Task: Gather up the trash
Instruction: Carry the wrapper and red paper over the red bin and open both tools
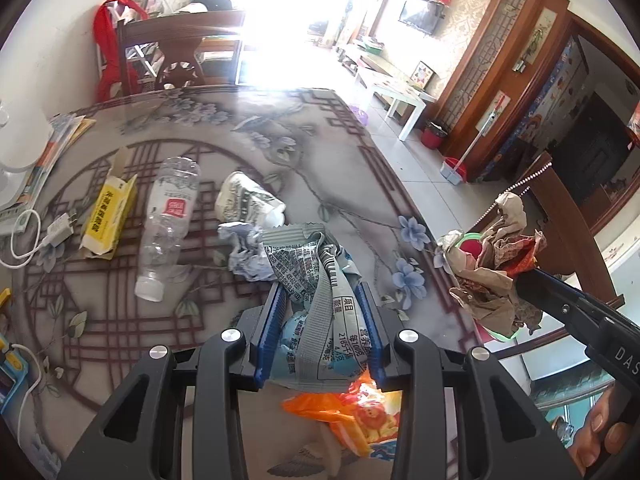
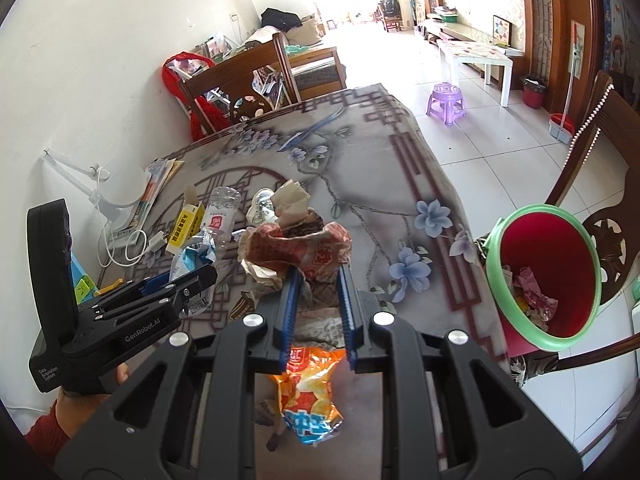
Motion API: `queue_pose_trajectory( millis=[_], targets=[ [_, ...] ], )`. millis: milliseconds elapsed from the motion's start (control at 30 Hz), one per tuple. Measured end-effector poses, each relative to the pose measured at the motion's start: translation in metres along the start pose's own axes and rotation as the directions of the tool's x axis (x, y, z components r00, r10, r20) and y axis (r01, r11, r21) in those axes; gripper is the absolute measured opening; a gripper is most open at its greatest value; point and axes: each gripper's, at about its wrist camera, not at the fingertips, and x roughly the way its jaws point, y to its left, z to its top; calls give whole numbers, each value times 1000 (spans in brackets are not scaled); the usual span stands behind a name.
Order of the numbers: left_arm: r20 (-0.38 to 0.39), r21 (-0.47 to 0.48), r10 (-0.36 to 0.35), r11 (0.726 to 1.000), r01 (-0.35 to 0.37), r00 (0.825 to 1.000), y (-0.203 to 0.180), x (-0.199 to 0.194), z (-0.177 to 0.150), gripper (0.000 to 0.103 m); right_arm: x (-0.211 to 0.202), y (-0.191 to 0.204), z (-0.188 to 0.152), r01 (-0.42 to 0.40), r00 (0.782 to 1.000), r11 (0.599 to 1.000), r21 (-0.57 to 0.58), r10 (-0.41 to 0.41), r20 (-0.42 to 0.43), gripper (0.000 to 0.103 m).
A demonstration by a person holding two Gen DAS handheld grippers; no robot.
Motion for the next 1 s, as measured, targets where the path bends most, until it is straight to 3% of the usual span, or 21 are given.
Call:
queue_pose_trajectory(
  millis=[467,1000],
  targets=[
    [-43,76,-53,996,56,998,-55,25,4,34,-18,-56,-1,69,997,994,83,-70,12,20],
    [-96,159,-85,982,100,992,-127,60,13,34,-41,-175,1,207,976,944,255,-218,14,20]
  ],
)
